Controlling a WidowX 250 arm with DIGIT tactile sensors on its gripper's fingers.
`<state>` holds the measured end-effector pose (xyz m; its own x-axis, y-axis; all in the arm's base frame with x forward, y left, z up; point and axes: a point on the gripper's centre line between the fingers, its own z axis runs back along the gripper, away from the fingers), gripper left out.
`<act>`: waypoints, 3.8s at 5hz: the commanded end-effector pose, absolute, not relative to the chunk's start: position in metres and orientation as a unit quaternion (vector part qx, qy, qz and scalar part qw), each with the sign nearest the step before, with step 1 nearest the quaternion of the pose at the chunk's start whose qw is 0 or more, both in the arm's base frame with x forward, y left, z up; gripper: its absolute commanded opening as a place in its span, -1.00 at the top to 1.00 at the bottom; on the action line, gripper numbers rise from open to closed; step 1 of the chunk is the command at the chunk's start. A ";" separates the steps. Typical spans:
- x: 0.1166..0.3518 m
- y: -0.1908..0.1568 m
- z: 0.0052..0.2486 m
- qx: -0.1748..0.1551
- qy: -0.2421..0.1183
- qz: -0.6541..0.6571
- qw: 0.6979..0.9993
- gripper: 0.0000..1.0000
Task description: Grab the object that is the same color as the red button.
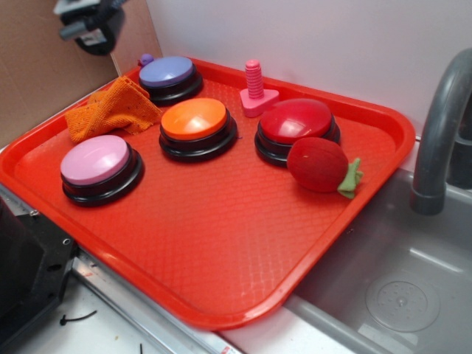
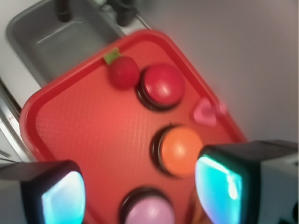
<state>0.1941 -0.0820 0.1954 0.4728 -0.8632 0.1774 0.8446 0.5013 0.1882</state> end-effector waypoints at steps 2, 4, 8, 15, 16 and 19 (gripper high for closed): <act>0.259 -0.133 0.139 -0.076 -0.122 -0.679 0.720 -1.00; 0.269 -0.157 0.098 -0.082 -0.097 -0.704 0.699 -1.00; 0.272 -0.167 0.043 -0.093 -0.059 -0.697 0.709 -1.00; 0.223 -0.074 0.180 -0.014 -0.041 -0.420 0.907 1.00; 0.201 -0.062 0.199 -0.025 0.024 -0.304 0.952 1.00; 0.187 -0.067 0.208 -0.014 0.029 -0.031 0.999 1.00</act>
